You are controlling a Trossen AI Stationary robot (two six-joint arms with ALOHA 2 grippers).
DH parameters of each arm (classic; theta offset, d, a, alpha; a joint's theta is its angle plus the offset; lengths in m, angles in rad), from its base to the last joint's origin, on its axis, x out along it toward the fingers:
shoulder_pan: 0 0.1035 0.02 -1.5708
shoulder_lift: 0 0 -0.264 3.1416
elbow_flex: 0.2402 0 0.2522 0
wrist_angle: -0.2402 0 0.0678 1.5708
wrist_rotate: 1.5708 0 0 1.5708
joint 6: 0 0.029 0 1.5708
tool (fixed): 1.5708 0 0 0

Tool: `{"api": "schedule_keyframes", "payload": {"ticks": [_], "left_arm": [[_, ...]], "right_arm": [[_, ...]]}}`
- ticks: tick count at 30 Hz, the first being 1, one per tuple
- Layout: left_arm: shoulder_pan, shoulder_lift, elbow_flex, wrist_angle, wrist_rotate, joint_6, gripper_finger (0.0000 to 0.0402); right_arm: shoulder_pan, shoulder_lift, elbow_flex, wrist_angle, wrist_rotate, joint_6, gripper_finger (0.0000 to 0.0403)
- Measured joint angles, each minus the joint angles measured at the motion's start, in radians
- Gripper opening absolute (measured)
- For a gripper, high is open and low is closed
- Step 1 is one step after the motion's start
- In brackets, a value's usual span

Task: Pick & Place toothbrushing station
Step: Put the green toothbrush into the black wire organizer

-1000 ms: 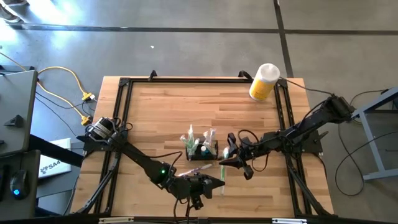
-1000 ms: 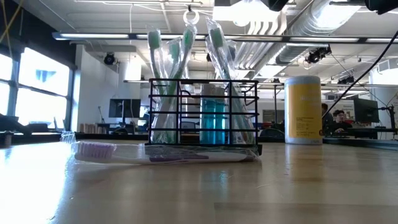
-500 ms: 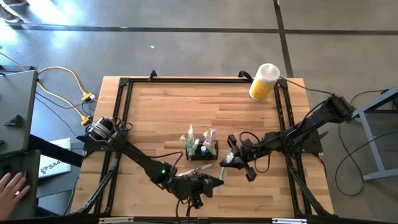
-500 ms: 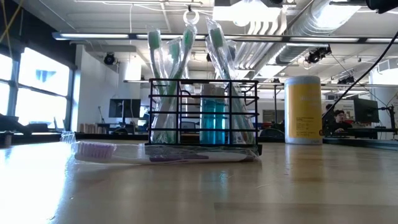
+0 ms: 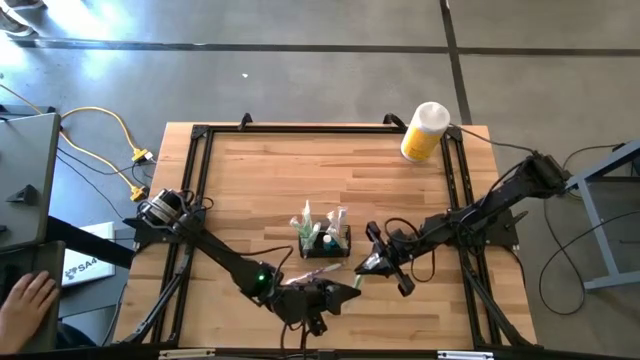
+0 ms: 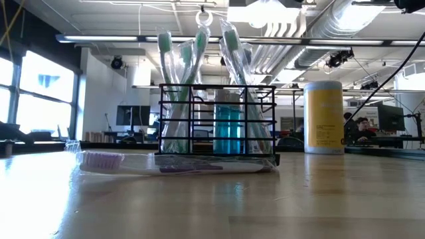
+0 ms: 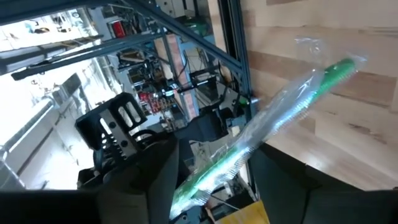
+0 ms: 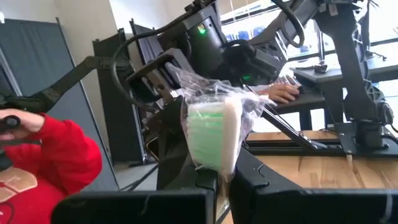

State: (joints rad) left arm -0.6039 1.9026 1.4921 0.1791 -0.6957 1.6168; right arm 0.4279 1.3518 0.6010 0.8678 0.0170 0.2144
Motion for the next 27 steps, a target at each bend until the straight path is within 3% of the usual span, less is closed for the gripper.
{"api": "schedule_keyframes", "payload": {"ticks": [4,9,12,15,21,24,27], "left_arm": [[-0.029,0.000,0.000,0.009,-0.007,-0.054,0.0192],[-0.063,-0.002,0.003,-0.003,-0.067,-0.221,0.0192],[-0.073,-0.002,0.003,-0.057,-0.136,-0.311,0.0192],[-0.094,-0.010,0.002,-0.111,-0.224,-0.445,0.0193],[-0.140,-0.086,0.002,-0.447,-0.358,-0.963,0.0193],[-0.144,-0.145,0.002,-0.698,-0.314,-1.334,0.0193],[-0.131,-0.209,0.002,-0.932,-0.199,-1.697,0.0193]], "right_arm": [[0.015,0.001,0.000,-0.003,-0.016,-0.014,0.0006],[0.038,-0.020,-0.003,0.024,-0.156,-0.022,0.0005],[0.079,-0.057,-0.002,-0.030,-0.111,-0.078,0.0005],[0.115,-0.081,-0.002,-0.132,0.016,-0.139,0.0005],[0.216,-0.108,-0.002,-0.279,0.306,-0.269,0.0005],[0.273,-0.105,-0.002,-0.295,0.434,-0.367,0.0005],[0.325,-0.103,-0.002,-0.242,0.481,-0.464,0.0005]]}}
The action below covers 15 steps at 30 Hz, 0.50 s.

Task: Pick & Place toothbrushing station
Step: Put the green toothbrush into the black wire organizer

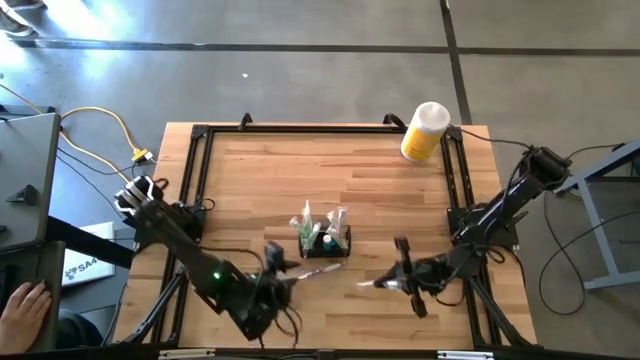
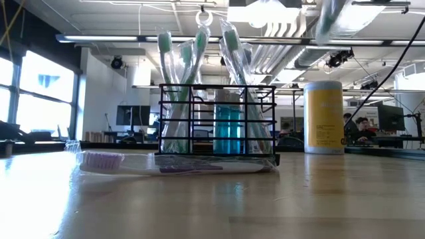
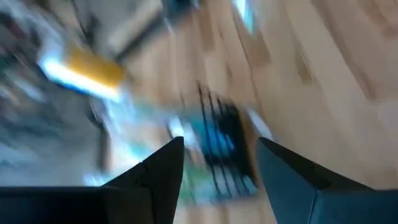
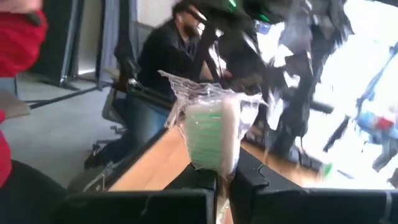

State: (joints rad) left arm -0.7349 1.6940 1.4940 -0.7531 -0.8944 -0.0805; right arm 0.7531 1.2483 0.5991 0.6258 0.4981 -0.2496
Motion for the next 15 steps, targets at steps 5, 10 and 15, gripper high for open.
{"api": "schedule_keyframes", "payload": {"ticks": [5,10,15], "left_arm": [[0.048,-0.046,0.000,-0.233,0.125,-0.284,0.0193],[0.139,-0.051,0.000,-0.250,0.330,-0.224,0.0193],[0.236,-0.042,0.000,-0.241,0.543,-0.136,0.0193]], "right_arm": [[0.046,0.001,0.000,0.141,0.089,-0.175,0.0005],[0.012,-0.001,0.000,0.197,0.116,-0.257,0.0005],[-0.108,0.000,0.000,0.110,0.003,-0.139,0.0005]]}}
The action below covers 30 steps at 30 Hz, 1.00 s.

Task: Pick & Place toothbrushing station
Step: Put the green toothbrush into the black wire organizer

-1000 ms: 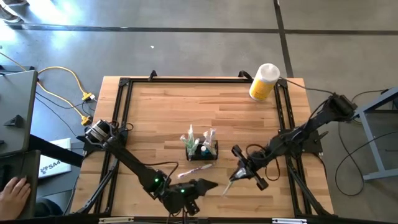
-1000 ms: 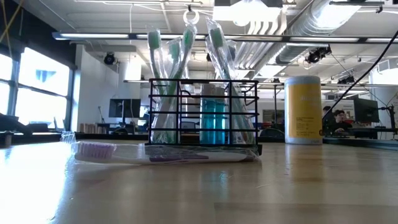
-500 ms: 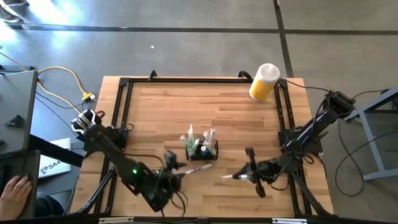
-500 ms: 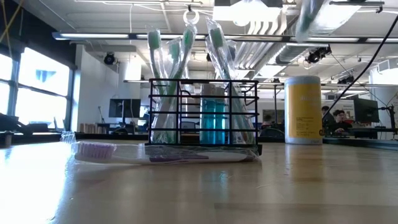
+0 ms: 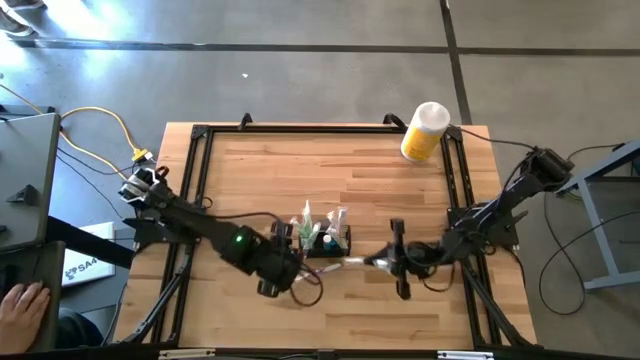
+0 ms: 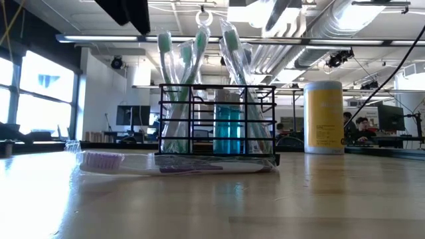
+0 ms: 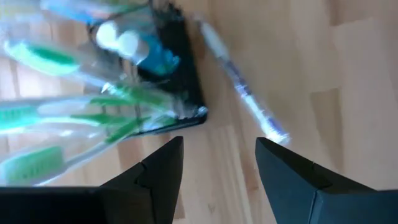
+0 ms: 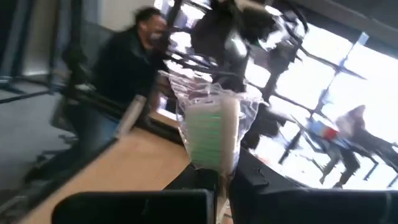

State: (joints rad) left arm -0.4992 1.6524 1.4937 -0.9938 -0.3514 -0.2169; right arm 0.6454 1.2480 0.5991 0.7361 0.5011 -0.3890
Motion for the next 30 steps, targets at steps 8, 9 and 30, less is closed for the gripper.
{"api": "schedule_keyframes", "payload": {"ticks": [8,9,30], "left_arm": [[0.033,-0.003,-0.001,-0.071,0.067,-0.058,0.0193],[0.032,-0.004,-0.001,-0.080,0.088,-0.067,0.0193],[-0.149,-0.004,-0.116,0.125,0.090,-0.140,0.0193]], "right_arm": [[-0.110,0.000,0.001,-0.084,0.074,0.039,0.0005],[-0.120,0.001,0.001,-0.099,0.072,0.055,0.0005],[-0.267,0.153,0.002,-0.163,-0.066,0.309,0.0005]]}}
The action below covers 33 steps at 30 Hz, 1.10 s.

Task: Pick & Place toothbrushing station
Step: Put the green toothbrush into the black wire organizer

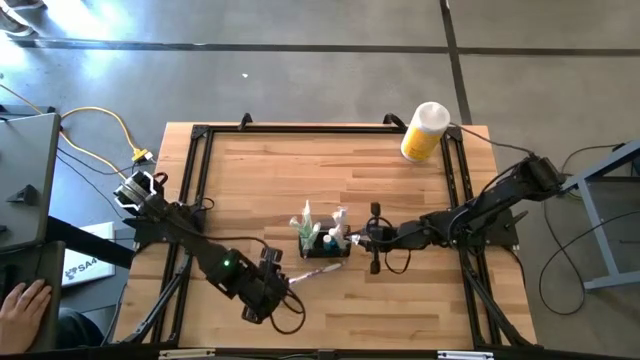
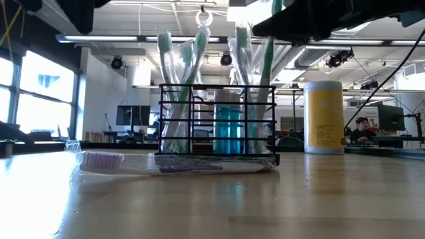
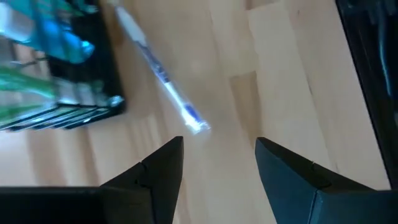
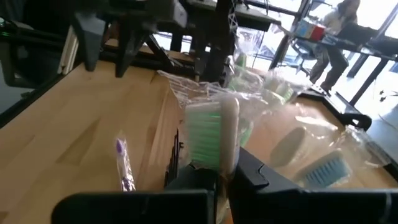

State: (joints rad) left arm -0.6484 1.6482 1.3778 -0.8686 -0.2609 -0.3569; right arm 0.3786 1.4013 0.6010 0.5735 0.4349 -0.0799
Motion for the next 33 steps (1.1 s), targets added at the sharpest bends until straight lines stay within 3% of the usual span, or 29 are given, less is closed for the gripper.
{"api": "schedule_keyframes", "payload": {"ticks": [11,18,22,33], "left_arm": [[-0.013,0.000,-0.214,0.297,-0.012,-0.015,0.0193],[-0.013,0.000,-0.240,0.375,-0.014,0.009,0.0193],[-0.013,0.000,-0.240,0.395,-0.014,0.015,0.0193],[-0.013,0.000,-0.240,0.398,-0.014,0.019,0.0193]], "right_arm": [[-0.043,0.031,0.000,0.006,-0.102,0.058,0.0005],[-0.071,0.031,0.000,0.000,-0.173,0.091,0.0007],[-0.088,0.031,0.000,-0.009,-0.224,0.114,0.0032],[-0.085,0.030,0.000,-0.009,-0.229,0.080,0.0109]]}}
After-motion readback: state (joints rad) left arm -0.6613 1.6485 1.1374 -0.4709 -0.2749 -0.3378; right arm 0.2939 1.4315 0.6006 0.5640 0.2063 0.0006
